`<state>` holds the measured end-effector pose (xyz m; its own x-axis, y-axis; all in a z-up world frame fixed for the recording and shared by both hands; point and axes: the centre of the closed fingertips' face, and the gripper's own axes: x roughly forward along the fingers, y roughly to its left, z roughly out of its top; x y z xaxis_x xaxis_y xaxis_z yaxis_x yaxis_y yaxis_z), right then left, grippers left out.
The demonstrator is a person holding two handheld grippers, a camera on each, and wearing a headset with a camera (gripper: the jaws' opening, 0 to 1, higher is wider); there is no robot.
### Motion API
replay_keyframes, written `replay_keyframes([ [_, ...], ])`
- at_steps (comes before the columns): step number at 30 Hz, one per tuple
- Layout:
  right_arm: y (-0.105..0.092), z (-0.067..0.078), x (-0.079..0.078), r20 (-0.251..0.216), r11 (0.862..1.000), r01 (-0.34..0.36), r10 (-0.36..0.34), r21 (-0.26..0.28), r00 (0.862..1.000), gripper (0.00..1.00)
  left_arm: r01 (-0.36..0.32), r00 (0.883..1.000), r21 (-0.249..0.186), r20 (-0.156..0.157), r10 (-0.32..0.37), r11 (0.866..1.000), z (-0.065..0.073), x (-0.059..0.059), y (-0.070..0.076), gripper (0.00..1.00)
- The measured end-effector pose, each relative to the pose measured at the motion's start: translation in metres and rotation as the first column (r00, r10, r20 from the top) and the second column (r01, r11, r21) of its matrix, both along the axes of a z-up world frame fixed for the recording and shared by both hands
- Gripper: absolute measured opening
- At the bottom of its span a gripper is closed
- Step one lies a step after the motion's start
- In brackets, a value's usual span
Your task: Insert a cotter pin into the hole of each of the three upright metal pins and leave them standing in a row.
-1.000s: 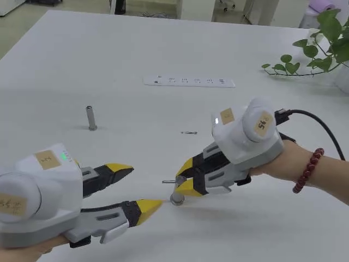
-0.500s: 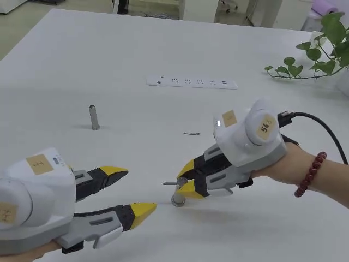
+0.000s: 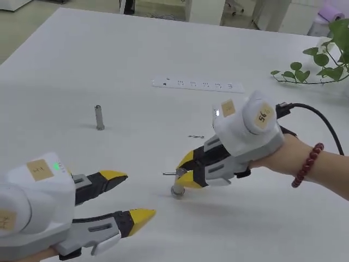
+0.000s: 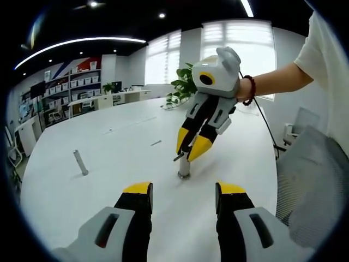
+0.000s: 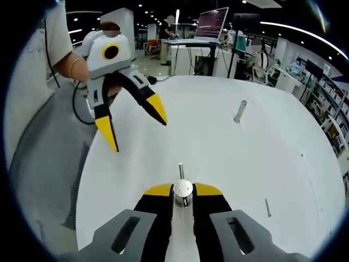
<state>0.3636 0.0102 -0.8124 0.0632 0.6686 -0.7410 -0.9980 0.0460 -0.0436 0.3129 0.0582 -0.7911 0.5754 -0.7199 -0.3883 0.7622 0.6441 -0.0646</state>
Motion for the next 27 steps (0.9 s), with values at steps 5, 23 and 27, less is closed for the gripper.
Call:
replay_keyframes([
  [5,0.002,0.001,0.008,0.004,1.000,0.006,-0.006,0.002,1.000,0.13,-0.007,1.000,-0.003,-0.002,0.007,1.000,-0.001,0.001,0.003,0.45],
  [23,0.003,-0.003,0.031,-0.005,0.999,0.035,-0.035,-0.004,0.999,0.13,-0.021,1.000,-0.030,-0.003,0.021,0.999,-0.001,0.001,0.004,0.46],
  [27,0.003,-0.004,0.033,-0.006,0.999,0.040,-0.040,-0.008,0.999,0.13,-0.025,1.000,-0.032,-0.004,0.025,0.999,-0.001,0.001,0.005,0.46],
])
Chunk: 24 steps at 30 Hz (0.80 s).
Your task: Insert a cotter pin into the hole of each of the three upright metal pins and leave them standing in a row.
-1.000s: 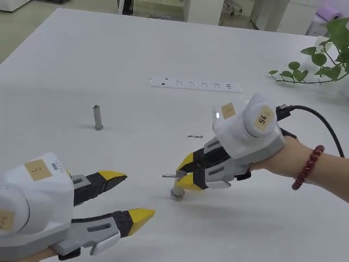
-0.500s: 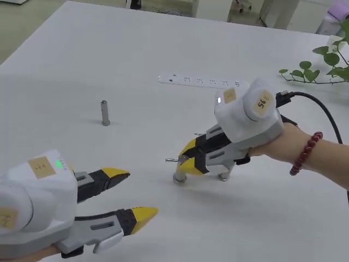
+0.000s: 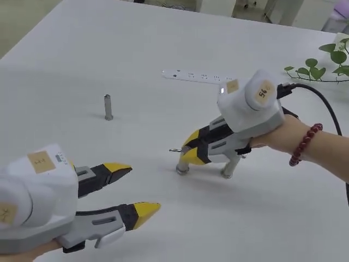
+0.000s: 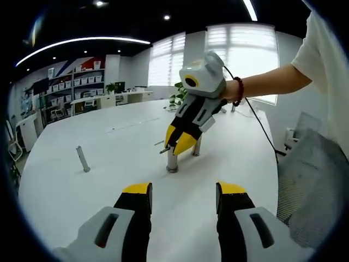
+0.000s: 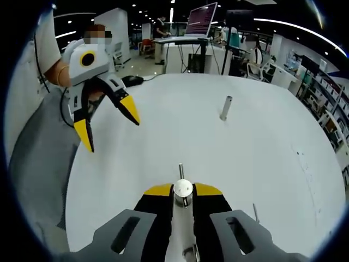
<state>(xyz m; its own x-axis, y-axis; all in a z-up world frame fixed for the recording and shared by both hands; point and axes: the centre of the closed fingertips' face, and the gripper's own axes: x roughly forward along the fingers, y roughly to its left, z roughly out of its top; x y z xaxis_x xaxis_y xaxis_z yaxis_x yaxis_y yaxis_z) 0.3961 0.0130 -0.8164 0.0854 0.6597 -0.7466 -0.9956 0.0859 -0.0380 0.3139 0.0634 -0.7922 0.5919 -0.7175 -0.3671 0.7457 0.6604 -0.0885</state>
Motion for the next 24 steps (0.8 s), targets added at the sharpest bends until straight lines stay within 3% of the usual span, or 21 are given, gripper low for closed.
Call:
replay_keyframes([
  [24,-0.0019,-0.0063,0.0004,-0.039,1.000,-0.030,0.030,0.010,0.999,0.16,0.013,1.000,0.001,-0.001,-0.013,1.000,-0.0008,-0.0018,-0.0015,0.48],
])
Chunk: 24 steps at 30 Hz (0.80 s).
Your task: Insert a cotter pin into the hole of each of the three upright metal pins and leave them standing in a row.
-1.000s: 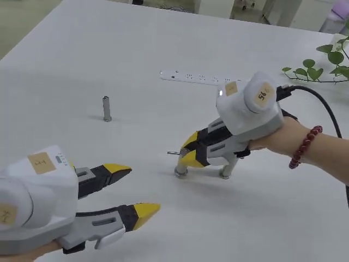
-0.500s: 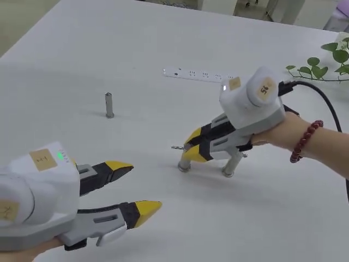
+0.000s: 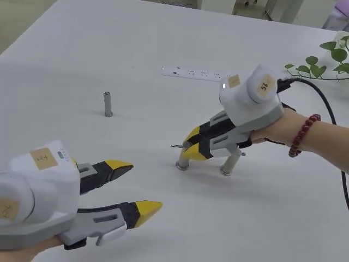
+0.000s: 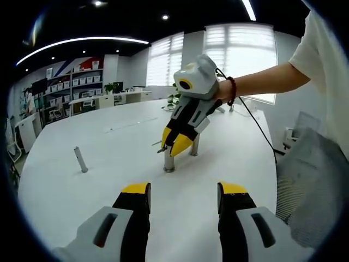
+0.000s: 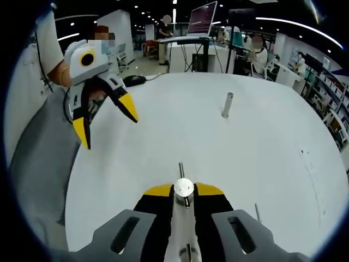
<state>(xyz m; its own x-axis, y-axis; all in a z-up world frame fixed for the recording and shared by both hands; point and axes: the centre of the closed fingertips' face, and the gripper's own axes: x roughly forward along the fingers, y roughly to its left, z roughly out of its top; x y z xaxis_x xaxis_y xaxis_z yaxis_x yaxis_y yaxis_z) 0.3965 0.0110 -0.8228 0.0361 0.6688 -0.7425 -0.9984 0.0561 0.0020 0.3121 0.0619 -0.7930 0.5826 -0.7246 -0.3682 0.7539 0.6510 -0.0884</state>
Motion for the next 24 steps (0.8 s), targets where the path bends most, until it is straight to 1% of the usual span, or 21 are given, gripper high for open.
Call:
replay_keyframes([
  [2,0.001,0.000,-0.002,-0.025,1.000,0.017,-0.016,0.015,1.000,0.18,0.001,1.000,0.002,0.001,-0.001,1.000,0.001,0.000,0.001,0.51],
  [5,0.001,-0.002,-0.003,-0.016,1.000,0.017,-0.017,0.008,1.000,0.20,0.006,1.000,0.009,0.008,-0.006,1.000,0.002,-0.001,0.001,0.56],
  [8,0.003,0.000,-0.003,-0.037,0.999,0.042,-0.042,0.024,0.998,0.23,0.002,1.000,0.002,0.012,-0.002,1.000,0.004,-0.001,0.002,0.60],
  [10,0.005,0.003,-0.003,-0.047,0.997,0.059,-0.057,0.039,0.997,0.26,-0.004,1.000,-0.002,0.012,0.004,1.000,0.005,-0.001,0.003,0.61],
  [11,0.008,0.007,-0.003,-0.059,0.995,0.076,-0.072,0.058,0.996,0.27,-0.007,1.000,-0.003,0.011,0.007,1.000,0.005,-0.001,0.003,0.61],
  [13,0.013,0.013,-0.001,-0.065,0.992,0.099,-0.094,0.075,0.993,0.30,-0.013,1.000,-0.007,0.006,0.013,1.000,0.006,-0.002,0.004,0.64],
  [15,0.021,0.019,0.004,-0.078,0.984,0.145,-0.137,0.103,0.987,0.33,-0.017,1.000,-0.018,0.005,0.017,1.000,0.008,-0.003,0.004,0.66],
  [18,0.034,0.031,0.009,-0.088,0.974,0.176,-0.164,0.146,0.982,0.35,-0.020,1.000,-0.038,0.004,0.020,0.999,0.012,-0.006,0.004,0.69],
  [19,0.040,0.035,0.009,-0.097,0.971,0.175,-0.161,0.164,0.982,0.36,-0.020,1.000,-0.054,0.003,0.020,0.998,0.014,-0.007,0.003,0.72],
  [20,0.044,0.037,0.010,-0.096,0.970,0.175,-0.160,0.171,0.982,0.36,-0.022,1.000,-0.064,0.007,0.022,0.998,0.017,-0.008,0.003,0.74],
  [23,0.055,0.043,0.014,-0.071,0.965,0.178,-0.167,0.192,0.983,0.37,-0.023,1.000,-0.058,0.015,0.024,0.998,0.019,-0.010,0.002,0.77],
  [24,0.061,0.044,0.020,-0.071,0.961,0.188,-0.177,0.204,0.982,0.37,-0.026,1.000,-0.055,0.016,0.027,0.998,0.019,-0.010,0.003,0.78],
])
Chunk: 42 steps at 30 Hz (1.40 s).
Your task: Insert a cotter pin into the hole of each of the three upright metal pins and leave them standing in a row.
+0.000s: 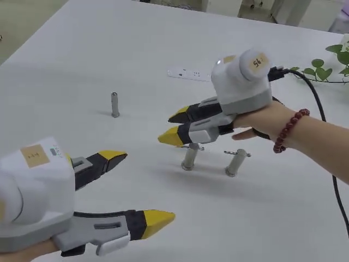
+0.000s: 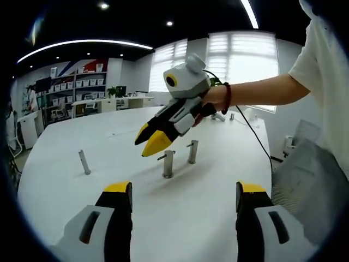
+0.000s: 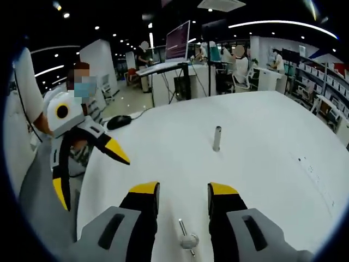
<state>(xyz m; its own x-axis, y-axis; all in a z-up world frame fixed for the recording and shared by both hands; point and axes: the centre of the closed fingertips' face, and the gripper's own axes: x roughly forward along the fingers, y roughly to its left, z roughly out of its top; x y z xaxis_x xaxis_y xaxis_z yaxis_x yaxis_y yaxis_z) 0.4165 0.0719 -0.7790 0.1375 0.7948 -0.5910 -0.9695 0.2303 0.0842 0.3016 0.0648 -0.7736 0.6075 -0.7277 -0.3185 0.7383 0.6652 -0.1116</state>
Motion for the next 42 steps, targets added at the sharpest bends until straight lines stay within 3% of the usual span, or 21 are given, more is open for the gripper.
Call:
replay_keyframes([
  [9,0.032,0.011,0.029,0.082,0.994,0.095,-0.100,0.055,0.992,0.35,-0.025,1.000,0.010,-0.017,0.026,1.000,-0.001,-0.003,0.009,0.91],
  [11,0.039,0.014,0.035,0.093,0.990,0.116,-0.123,0.077,0.988,0.35,-0.041,0.999,0.001,-0.014,0.041,0.999,0.000,-0.002,0.012,0.94],
  [14,0.046,0.016,0.046,0.120,0.985,0.151,-0.161,0.087,0.980,0.35,-0.066,0.997,-0.021,-0.034,0.065,0.998,0.000,0.000,0.016,0.97],
  [17,0.053,0.015,0.053,0.111,0.979,0.175,-0.186,0.102,0.976,0.35,-0.073,0.997,-0.008,-0.035,0.073,0.997,-0.001,0.000,0.018,0.98],
  [21,0.061,0.009,0.062,0.106,0.972,0.206,-0.218,0.109,0.970,0.34,-0.099,0.995,-0.024,-0.031,0.098,0.995,0.001,0.002,0.022,0.98],
  [25,0.072,0.005,0.070,0.048,0.958,0.248,-0.257,0.141,0.965,0.34,-0.118,0.993,-0.023,-0.031,0.117,0.993,-0.001,0.004,0.027,0.99],
  [31,0.089,-0.001,0.078,0.081,0.959,0.235,-0.250,0.160,0.965,0.28,-0.133,0.991,-0.022,-0.025,0.132,0.991,0.000,0.007,0.033,0.99],
  [42,0.097,-0.022,0.091,0.022,0.938,0.302,-0.310,0.169,0.951,0.26,-0.147,0.989,-0.003,-0.020,0.147,0.989,-0.003,0.008,0.038,0.97],
])
